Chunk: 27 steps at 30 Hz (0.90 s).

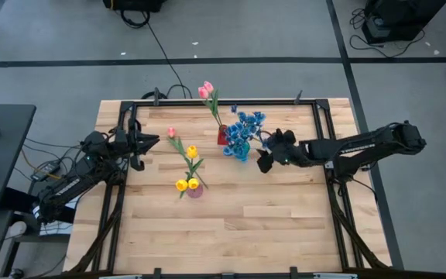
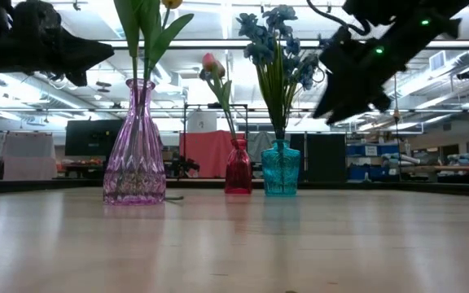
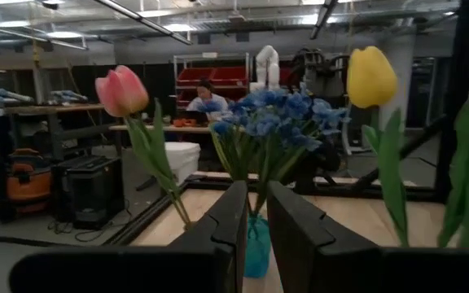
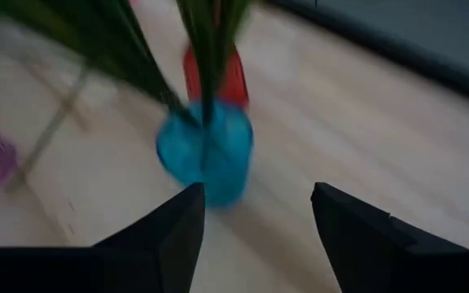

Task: Sort flowers into vase by color
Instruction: Move the purple vase to the top right of the table

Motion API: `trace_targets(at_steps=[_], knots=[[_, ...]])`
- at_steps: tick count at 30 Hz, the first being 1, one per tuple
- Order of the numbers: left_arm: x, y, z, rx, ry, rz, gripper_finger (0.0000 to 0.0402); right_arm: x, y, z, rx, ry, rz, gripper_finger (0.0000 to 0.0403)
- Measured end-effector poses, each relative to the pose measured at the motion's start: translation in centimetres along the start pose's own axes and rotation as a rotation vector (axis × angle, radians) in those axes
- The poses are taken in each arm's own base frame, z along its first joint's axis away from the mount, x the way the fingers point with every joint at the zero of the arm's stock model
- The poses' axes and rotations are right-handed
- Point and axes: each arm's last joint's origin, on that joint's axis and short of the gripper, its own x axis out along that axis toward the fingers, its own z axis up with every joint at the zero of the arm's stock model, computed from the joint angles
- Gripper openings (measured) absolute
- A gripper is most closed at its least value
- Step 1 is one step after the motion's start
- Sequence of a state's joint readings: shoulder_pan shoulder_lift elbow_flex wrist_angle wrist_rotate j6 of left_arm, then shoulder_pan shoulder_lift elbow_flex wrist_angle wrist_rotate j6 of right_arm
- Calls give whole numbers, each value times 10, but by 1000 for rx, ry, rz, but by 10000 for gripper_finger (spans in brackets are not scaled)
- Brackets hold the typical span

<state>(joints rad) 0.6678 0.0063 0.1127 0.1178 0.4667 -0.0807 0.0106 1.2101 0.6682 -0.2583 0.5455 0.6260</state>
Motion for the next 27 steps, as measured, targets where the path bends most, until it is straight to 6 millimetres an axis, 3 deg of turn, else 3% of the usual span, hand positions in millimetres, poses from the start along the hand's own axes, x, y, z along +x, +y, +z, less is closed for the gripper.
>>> trace_targets(at_steps=[7, 14, 22, 27], knots=[[0, -1, 3, 28, 0, -11, 54, -11, 7, -26, -53, 62, -42, 219], [0, 3, -1, -27, 30, 103, 54, -7, 5, -51, -142, 50, -19, 201], [7, 14, -12, -300, 95, 323, 54, -1, 15, -36, -418, -315, 217, 179], [14, 16, -9, -384, 55, 302, 54, -2, 16, -23, -498, -454, 336, 163]])
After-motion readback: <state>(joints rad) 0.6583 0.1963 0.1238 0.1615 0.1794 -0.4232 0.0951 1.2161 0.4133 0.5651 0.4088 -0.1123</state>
